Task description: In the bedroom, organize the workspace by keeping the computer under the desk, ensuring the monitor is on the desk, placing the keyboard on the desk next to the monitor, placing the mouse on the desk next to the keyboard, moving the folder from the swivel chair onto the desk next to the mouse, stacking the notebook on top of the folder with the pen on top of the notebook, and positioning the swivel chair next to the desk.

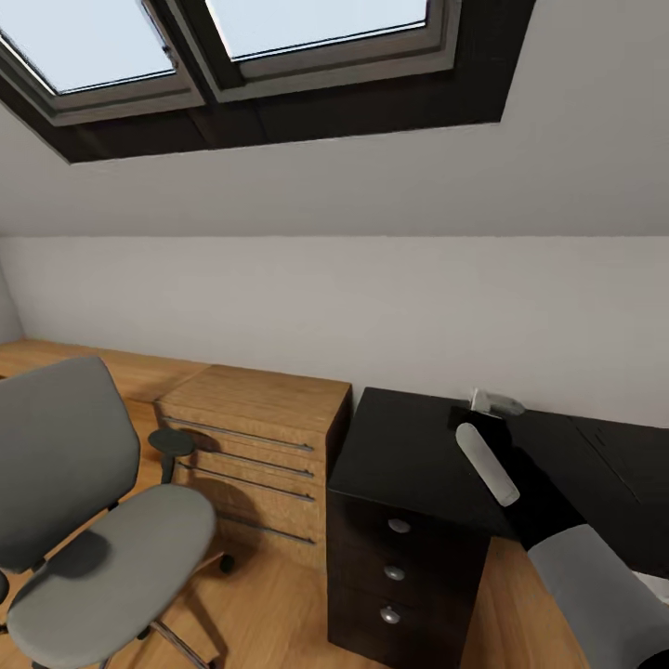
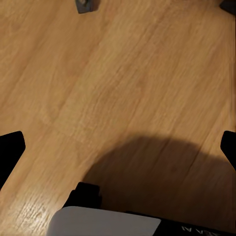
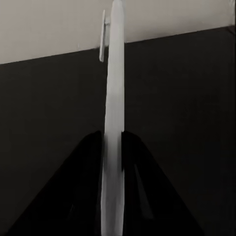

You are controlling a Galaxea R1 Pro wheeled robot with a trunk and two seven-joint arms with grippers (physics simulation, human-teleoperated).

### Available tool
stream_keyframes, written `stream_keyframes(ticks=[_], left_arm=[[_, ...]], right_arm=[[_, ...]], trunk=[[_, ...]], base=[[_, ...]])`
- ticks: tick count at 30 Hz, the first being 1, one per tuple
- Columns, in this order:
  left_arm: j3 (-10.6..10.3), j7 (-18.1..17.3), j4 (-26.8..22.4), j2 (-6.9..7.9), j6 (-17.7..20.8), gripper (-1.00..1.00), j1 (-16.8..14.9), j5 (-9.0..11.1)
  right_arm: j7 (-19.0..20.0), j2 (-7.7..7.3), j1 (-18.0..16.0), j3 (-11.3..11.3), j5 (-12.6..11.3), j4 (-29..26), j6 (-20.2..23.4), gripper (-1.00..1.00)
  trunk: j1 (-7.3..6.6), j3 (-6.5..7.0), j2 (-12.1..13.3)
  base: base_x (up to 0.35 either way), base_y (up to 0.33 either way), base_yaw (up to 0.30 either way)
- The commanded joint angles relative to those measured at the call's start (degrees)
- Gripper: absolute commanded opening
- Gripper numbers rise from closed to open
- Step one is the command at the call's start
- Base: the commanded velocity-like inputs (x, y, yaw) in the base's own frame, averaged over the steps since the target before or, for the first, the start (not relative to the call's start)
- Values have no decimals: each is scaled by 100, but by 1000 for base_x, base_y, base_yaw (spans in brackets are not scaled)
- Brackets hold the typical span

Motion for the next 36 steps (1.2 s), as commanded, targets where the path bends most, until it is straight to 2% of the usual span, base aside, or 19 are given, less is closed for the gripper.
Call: stream_keyframes(ticks=[1, 5, 6, 9, 10, 14, 17, 19, 24, 25, 26, 30, 33, 36], left_arm=[[7, 18, -14, -2, 30, 100, 1, 47], [7, 13, -8, -2, 29, 100, 1, 47], [7, 11, -5, -6, 28, 100, 1, 47], [7, 10, -4, -9, 28, 100, 1, 47], [7, 10, -3, -10, 28, 100, 1, 47], [7, 9, -3, -12, 26, 100, 1, 47], [7, 9, -3, -17, -21, 100, 1, 49], [12, 9, -3, -18, -199, 100, 1, 53], [9, 7, 12, -19, -390, 100, 1, 55], [10, 8, 16, -20, -420, 100, 1, 56], [19, 9, 21, -16, -500, 100, 1, 59], [34, 9, 23, -12, -667, 100, 1, 70], [46, 9, 24, -11, -761, 100, 1, 77], [50, 9, 24, -11, -786, 100, 1, 78]], right_arm=[[-44, -55, -8, -38, -46, -5, 22, -100], [-52, -159, -8, -230, -157, -5, 62, -100], [-47, -227, -8, -363, -323, -5, 155, -100], [-37, -353, -8, -521, -574, -5, 286, -100], [-32, -436, -8, -581, -686, -5, 322, -100], [-5, -652, -8, -717, -897, -5, 373, -100], [49, -754, -8, -796, -953, -5, 386, -100], [104, -866, -8, -832, -976, -5, 395, -100], [137, -975, -8, -929, -986, -2, 402, -100], [139, -990, -8, -1004, -985, 0, 404, -100], [138, -1025, -8, -1182, -989, 12, 442, -100], [137, -1069, -8, -1460, -986, 25, 650, -100], [137, -1085, -8, -1828, -981, 49, 829, -100], [137, -1090, -8, -1999, -977, 74, 909, -100]], trunk=[[-23, 14, 38], [-111, 98, 198], [-133, 119, 238], [-198, 181, 359], [-220, 201, 399], [-308, 284, 559], [-374, 346, 679], [-418, 386, 760], [-484, 451, 880], [-484, 452, 880], [-484, 452, 880], [-484, 453, 880], [-484, 453, 880], [-484, 453, 880]], base=[[0, 0, -254], [0, 0, -266], [0, 0, -276], [0, 0, -278], [0, 0, -279], [0, 0, -280], [0, 0, -281], [0, 0, -282], [0, 0, -286], [0, 0, -291], [0, 0, -294], [0, 0, -296], [0, 0, -297], [0, 0, -297]])
